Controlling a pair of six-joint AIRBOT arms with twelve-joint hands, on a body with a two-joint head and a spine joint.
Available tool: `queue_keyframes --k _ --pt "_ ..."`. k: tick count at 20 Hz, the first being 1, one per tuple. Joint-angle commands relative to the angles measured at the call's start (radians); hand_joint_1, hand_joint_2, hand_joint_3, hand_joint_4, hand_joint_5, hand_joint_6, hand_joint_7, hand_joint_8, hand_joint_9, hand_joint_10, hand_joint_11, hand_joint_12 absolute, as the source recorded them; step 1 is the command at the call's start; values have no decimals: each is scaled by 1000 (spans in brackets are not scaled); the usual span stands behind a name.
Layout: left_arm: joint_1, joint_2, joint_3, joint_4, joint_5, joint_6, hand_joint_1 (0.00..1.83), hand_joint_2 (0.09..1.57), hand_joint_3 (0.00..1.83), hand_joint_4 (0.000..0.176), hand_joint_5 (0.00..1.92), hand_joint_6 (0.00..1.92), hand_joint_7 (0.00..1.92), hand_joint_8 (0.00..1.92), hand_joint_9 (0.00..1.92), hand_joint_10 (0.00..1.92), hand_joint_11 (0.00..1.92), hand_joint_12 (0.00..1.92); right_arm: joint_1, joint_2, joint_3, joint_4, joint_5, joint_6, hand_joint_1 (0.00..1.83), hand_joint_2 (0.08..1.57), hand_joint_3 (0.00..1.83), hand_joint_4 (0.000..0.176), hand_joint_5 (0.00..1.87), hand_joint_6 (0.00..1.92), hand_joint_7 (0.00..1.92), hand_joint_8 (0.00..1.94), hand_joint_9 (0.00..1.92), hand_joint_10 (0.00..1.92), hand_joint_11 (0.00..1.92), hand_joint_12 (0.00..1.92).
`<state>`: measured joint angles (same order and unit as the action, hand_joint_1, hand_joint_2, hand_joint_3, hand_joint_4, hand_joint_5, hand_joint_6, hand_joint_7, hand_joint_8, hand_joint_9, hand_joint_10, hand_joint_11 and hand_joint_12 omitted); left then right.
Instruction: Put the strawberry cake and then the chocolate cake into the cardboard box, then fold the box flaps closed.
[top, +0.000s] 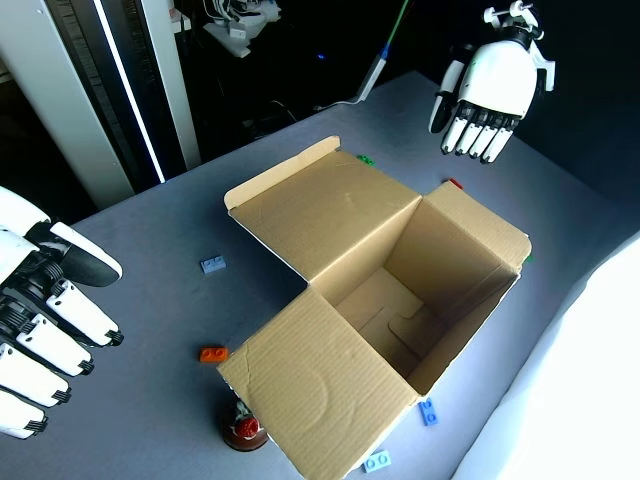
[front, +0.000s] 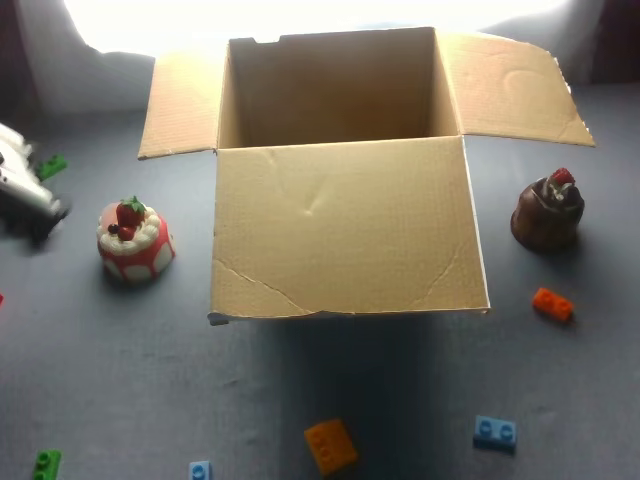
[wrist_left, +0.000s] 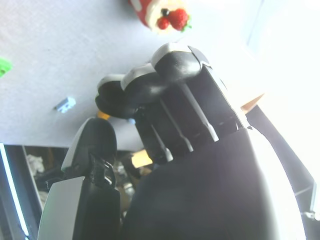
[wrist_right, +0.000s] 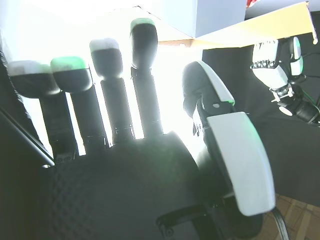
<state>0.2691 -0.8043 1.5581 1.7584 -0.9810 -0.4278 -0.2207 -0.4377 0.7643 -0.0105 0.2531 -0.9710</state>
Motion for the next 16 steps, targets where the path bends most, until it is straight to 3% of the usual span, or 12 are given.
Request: queue_keyframes --k 1,6,7,9,12,14,16 --pt "-3 6 3 -79 -13 -2 166 1186 27 39 46 2 75 0 90 11 0 468 16 12 4 10 117 3 112 1154 22 0 133 21 175 1 132 24 0 564" --pt "1 6 9 -76 -10 -2 193 1159 0 32 40 0 49 0 73 0 0 389 16 13 4 10 118 0 99 1127 0 0 149 7 160 0 118 2 0 292" --pt "2 6 11 -76 -6 -2 239 1136 0 42 9 0 42 0 63 0 0 433 16 13 4 10 118 -1 87 1116 0 0 116 1 142 0 102 0 0 238" --pt "0 7 12 -61 -4 -4 262 1104 0 56 0 0 17 1 60 4 0 342 16 13 4 10 118 -1 123 1089 0 0 73 0 120 0 85 0 0 195" --pt "1 7 14 -38 -3 -4 246 1043 0 51 0 0 9 2 49 3 0 343 15 13 6 14 117 -1 167 1058 0 0 52 0 109 0 62 0 0 180" --pt "0 6 22 -30 -3 -4 474 1011 0 62 0 0 0 0 3 0 0 185 16 12 7 14 118 -1 308 1019 0 0 43 0 87 0 57 0 0 279" --pt "-6 6 29 -14 -3 -4 690 952 0 84 0 0 0 0 0 0 0 49 16 12 6 14 118 -1 577 965 0 0 1 0 24 0 24 1 0 143"
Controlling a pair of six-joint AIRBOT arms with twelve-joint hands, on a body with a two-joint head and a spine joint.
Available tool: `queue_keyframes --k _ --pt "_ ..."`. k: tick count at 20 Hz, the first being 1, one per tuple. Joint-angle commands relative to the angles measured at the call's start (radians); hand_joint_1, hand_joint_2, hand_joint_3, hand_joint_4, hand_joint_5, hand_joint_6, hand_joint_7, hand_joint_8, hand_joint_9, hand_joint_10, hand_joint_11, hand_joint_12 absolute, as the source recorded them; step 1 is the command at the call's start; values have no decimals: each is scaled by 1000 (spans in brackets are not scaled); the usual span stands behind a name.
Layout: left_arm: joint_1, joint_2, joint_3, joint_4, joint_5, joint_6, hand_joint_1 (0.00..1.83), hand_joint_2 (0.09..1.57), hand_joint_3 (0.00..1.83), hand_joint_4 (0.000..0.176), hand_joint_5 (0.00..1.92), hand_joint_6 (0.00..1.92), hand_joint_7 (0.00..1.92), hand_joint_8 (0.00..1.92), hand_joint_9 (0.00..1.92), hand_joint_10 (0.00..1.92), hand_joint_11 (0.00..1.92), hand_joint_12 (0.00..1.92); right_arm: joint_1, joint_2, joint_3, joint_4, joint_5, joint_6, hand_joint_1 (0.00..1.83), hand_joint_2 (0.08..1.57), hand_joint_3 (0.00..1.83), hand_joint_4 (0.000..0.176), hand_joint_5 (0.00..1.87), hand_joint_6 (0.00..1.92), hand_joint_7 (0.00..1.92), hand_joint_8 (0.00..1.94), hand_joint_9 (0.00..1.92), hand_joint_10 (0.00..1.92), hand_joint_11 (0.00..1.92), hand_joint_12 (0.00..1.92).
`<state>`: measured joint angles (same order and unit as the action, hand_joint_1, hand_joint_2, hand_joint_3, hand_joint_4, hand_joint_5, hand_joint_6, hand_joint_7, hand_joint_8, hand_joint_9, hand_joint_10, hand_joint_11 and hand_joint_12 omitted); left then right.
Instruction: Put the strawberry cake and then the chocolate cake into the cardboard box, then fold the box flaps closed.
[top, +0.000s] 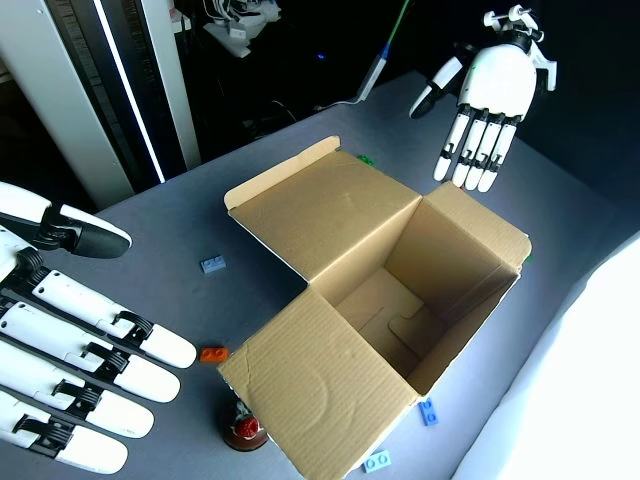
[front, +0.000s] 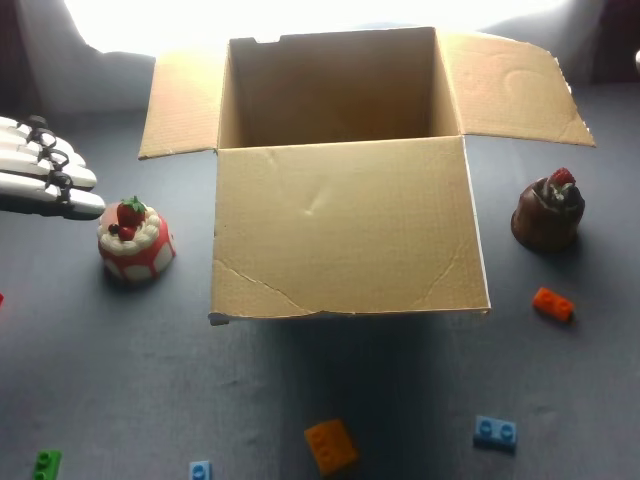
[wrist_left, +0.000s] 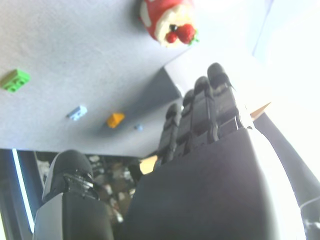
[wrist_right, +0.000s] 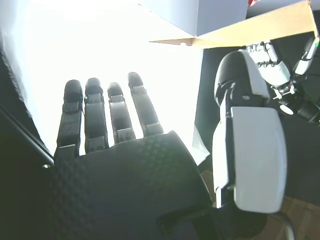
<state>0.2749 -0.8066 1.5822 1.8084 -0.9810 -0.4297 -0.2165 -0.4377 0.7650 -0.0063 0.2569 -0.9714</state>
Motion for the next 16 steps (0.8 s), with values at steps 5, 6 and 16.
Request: queue_keyframes --k 5,6,16 --pt "-35 -7 9 -45 2 -28 1143 907 0 104 0 0 0 0 0 0 0 3 12 12 6 10 117 -1 932 990 6 17 0 0 2 0 4 0 0 100" --pt "-30 -15 9 -66 8 -34 1147 940 0 93 0 0 0 0 0 0 1 1 12 12 6 10 119 -1 1002 1005 8 24 0 0 0 0 0 0 0 19" --pt "47 -46 -54 -89 135 -85 1241 970 9 99 0 0 0 0 0 0 0 0 12 12 6 10 122 -1 1079 1033 15 33 0 0 53 11 31 8 4 5"
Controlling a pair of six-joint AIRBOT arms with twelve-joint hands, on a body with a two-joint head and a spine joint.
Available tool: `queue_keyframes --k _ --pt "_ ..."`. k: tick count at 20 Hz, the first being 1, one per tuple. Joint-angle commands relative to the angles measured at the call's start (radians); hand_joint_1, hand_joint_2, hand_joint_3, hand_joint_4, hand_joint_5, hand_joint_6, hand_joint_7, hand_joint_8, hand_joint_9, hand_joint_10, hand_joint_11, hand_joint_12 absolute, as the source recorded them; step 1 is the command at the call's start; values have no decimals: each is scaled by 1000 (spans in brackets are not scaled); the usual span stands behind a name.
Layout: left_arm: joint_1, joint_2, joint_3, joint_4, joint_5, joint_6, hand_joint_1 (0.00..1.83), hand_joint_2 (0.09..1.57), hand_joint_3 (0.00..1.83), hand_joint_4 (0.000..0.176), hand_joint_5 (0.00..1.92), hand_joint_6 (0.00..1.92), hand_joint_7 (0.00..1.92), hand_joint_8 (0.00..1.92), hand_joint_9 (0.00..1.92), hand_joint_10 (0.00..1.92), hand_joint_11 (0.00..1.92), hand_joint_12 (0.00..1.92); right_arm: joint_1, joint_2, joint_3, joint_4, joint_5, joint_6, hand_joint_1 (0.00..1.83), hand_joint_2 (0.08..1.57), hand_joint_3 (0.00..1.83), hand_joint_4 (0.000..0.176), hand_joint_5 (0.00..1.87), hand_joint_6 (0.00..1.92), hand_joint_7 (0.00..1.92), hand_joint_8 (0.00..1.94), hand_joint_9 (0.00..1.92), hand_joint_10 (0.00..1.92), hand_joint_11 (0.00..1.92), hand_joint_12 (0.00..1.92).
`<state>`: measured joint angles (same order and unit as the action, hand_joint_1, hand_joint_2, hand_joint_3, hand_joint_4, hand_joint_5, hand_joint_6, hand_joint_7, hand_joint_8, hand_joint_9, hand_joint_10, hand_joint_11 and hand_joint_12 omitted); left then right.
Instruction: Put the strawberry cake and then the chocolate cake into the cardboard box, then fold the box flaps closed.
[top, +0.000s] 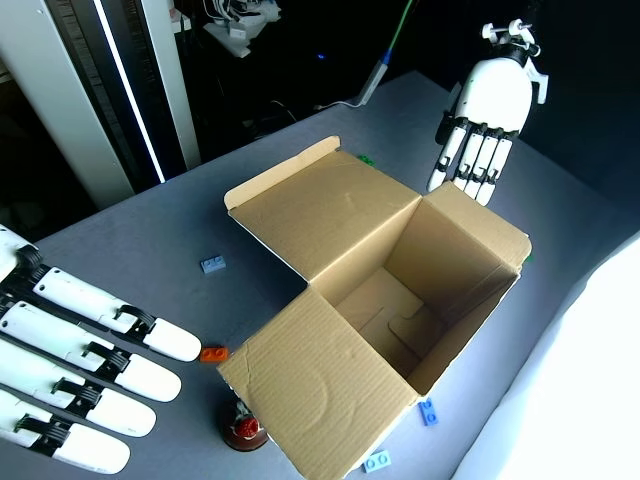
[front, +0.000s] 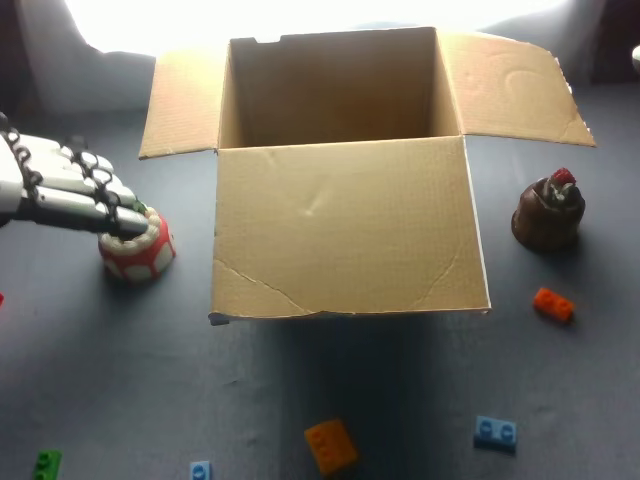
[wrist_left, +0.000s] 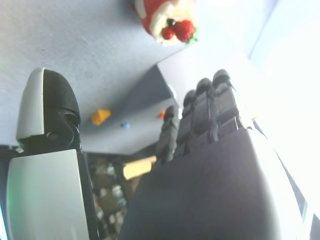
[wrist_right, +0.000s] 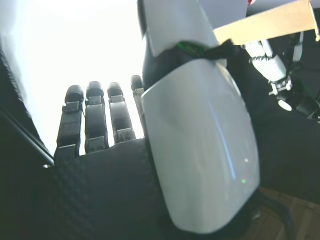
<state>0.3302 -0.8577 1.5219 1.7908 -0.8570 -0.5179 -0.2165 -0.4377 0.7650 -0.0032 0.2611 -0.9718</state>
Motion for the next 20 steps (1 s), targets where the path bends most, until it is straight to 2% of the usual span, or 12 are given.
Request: queue_keyframes --k 1,2,3,6,8,10,14,16,19,20 --pt "-9 6 -4 -76 11 3 1238 968 8 93 0 0 0 0 0 0 0 0 12 12 6 7 118 -1 1077 1037 16 32 0 0 54 10 34 8 18 12" --pt "-9 -1 -5 -84 4 5 1266 957 2 95 0 0 0 0 0 0 0 0 12 12 6 7 118 -1 1073 1033 14 30 0 0 45 5 32 7 20 13" --pt "-13 -14 6 -85 1 6 1256 960 3 90 0 0 0 0 0 0 0 0 12 12 6 7 118 -1 1077 1025 10 28 0 0 39 2 30 6 19 15" --pt "-14 -60 65 -102 -7 14 1235 959 3 91 0 0 0 0 0 0 0 0 12 12 6 7 118 -1 1084 999 0 18 0 0 27 2 27 3 22 25" --pt "4 -97 112 -105 -10 19 1208 968 6 74 0 0 0 0 0 0 5 2 12 12 6 7 118 -1 1068 997 0 19 0 0 38 5 39 7 23 31" --pt "19 -137 159 -112 -12 22 1214 968 6 70 0 0 0 0 0 0 20 10 12 12 6 7 119 -1 1077 986 0 19 0 0 42 2 53 2 0 149" --pt "-11 -194 204 -117 -10 30 1215 995 13 82 0 0 0 0 0 0 27 20 12 12 6 7 119 -1 1073 1016 6 21 0 0 9 0 25 0 0 48" --pt "-18 -224 226 -116 -3 32 1207 998 14 85 0 0 0 0 0 0 18 21 12 12 5 7 119 -1 1067 1020 4 23 0 0 26 2 34 3 0 117" --pt "-16 -282 287 -111 -3 32 1218 998 11 80 0 0 0 0 0 0 15 28 12 12 5 7 119 -1 1065 1022 3 27 0 0 36 2 56 6 0 197" --pt "-10 -299 308 -111 -3 32 1220 996 9 83 0 0 0 0 0 0 24 37 12 12 5 7 120 -1 1051 1037 8 23 0 0 18 1 46 1 0 150"
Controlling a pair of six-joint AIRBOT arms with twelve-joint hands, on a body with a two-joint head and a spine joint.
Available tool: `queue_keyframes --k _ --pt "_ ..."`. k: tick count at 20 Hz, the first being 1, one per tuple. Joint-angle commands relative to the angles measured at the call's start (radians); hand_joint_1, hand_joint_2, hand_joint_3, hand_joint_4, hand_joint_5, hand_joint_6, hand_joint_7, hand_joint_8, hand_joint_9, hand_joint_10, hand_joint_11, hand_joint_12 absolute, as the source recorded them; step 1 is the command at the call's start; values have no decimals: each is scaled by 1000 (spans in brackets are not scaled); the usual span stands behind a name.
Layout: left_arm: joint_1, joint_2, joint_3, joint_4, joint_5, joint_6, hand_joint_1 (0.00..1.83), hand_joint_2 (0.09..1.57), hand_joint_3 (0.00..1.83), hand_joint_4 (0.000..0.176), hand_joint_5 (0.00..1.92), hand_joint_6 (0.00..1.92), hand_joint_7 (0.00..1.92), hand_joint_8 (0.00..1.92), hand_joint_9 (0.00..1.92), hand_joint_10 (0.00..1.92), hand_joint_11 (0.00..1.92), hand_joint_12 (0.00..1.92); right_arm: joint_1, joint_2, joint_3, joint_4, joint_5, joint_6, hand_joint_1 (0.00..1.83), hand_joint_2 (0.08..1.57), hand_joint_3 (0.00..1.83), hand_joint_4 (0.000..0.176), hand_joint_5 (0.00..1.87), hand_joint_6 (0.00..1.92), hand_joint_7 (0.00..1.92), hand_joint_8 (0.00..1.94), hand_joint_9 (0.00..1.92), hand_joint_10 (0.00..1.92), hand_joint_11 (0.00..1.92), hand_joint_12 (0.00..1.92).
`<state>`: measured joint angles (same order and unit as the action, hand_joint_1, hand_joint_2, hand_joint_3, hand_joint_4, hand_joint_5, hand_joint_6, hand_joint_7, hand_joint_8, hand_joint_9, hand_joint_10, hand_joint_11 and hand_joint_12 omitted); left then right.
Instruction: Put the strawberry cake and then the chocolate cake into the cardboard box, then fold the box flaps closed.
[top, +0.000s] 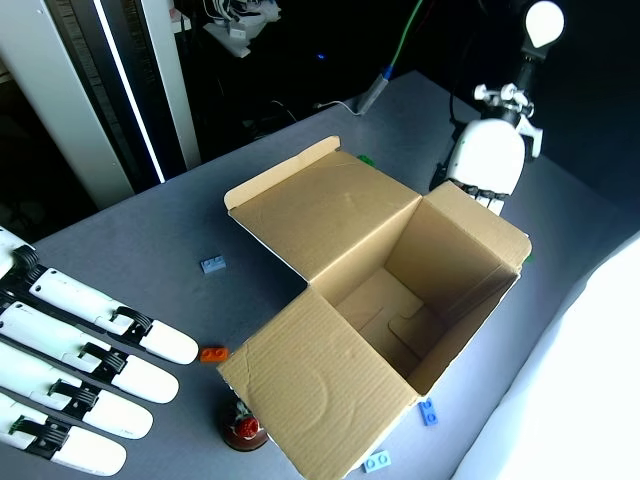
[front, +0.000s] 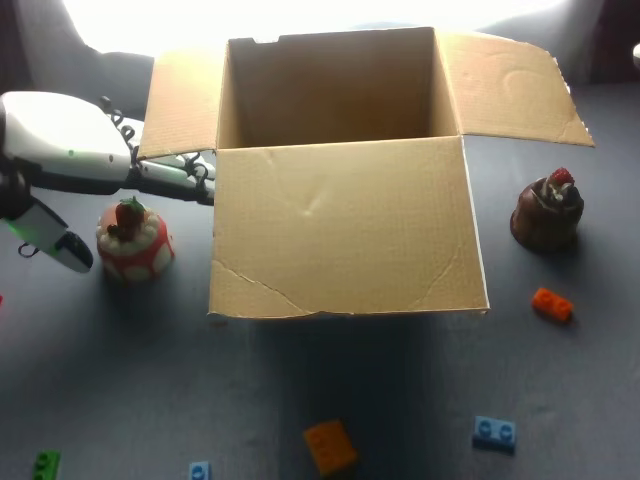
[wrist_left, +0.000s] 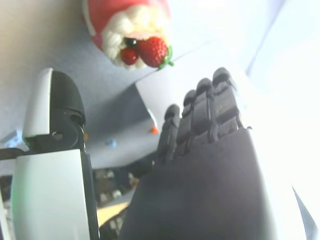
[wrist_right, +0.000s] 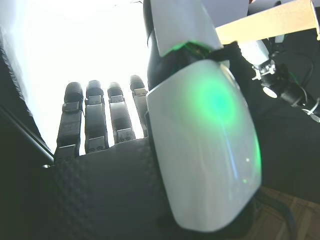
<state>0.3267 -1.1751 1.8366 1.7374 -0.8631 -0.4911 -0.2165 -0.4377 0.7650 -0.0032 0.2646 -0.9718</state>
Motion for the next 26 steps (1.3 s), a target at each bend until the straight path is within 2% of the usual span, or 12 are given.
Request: queue_keyframes --k 1,5,9,11,13,14,17,21,22,23,25,26 --pt "-1 -1 17 -58 3 6 1221 996 9 83 0 0 0 0 0 0 25 39 12 12 5 7 117 -1 1048 1040 8 23 0 0 14 1 43 0 0 140" --pt "21 -53 89 -56 4 5 1213 1023 9 80 0 0 0 0 0 0 0 116 12 11 5 7 117 -1 1076 1022 0 21 0 0 25 2 56 4 0 143" --pt "35 -92 153 -60 4 5 1254 1024 4 79 0 0 0 0 0 0 0 91 12 9 5 7 117 -1 1099 1016 0 23 2 0 47 3 68 4 0 143" --pt "41 -98 161 -63 4 5 1263 1034 7 77 0 0 0 0 0 0 0 42 12 9 5 7 117 -1 1096 1010 0 23 10 2 60 4 81 6 0 165" --pt "53 -99 161 -66 4 5 1265 1030 3 79 0 0 0 0 0 0 0 79 12 8 5 7 117 -2 1090 1015 0 18 1 0 59 1 72 2 0 129" --pt "59 -100 161 -68 5 5 1262 1026 1 80 0 0 0 0 0 0 0 85 12 8 5 7 117 -2 1101 999 0 21 2 0 80 3 79 3 0 183" --pt "86 -103 161 -78 10 5 1262 1022 3 73 0 0 0 0 0 0 0 260 12 9 5 7 118 -2 1083 1008 2 23 3 1 77 0 86 4 0 188" --pt "98 -106 155 -81 15 8 1216 1039 5 81 0 0 0 0 0 0 0 292 12 9 5 7 118 -2 1054 1014 3 15 7 1 65 0 93 3 0 247" --pt "100 -109 156 -82 18 11 1220 1046 6 73 0 0 0 0 0 0 0 373 12 9 5 7 118 -2 1066 1014 2 17 8 0 69 0 91 1 0 219" --pt "102 -111 156 -82 19 13 1220 1046 6 73 0 0 0 0 0 0 0 373 12 9 5 7 118 -2 1066 1014 2 17 8 0 69 0 91 1 0 219" --pt "106 -115 156 -83 22 16 1251 1022 0 79 100 26 101 17 110 29 0 698 12 8 5 7 118 -2 1065 1012 1 18 10 0 66 0 96 1 0 258" --pt "108 -117 156 -84 24 16 1279 1020 0 79 202 35 212 19 207 40 0 949 12 8 5 7 118 -2 1051 1014 1 22 15 2 64 0 100 2 0 280"
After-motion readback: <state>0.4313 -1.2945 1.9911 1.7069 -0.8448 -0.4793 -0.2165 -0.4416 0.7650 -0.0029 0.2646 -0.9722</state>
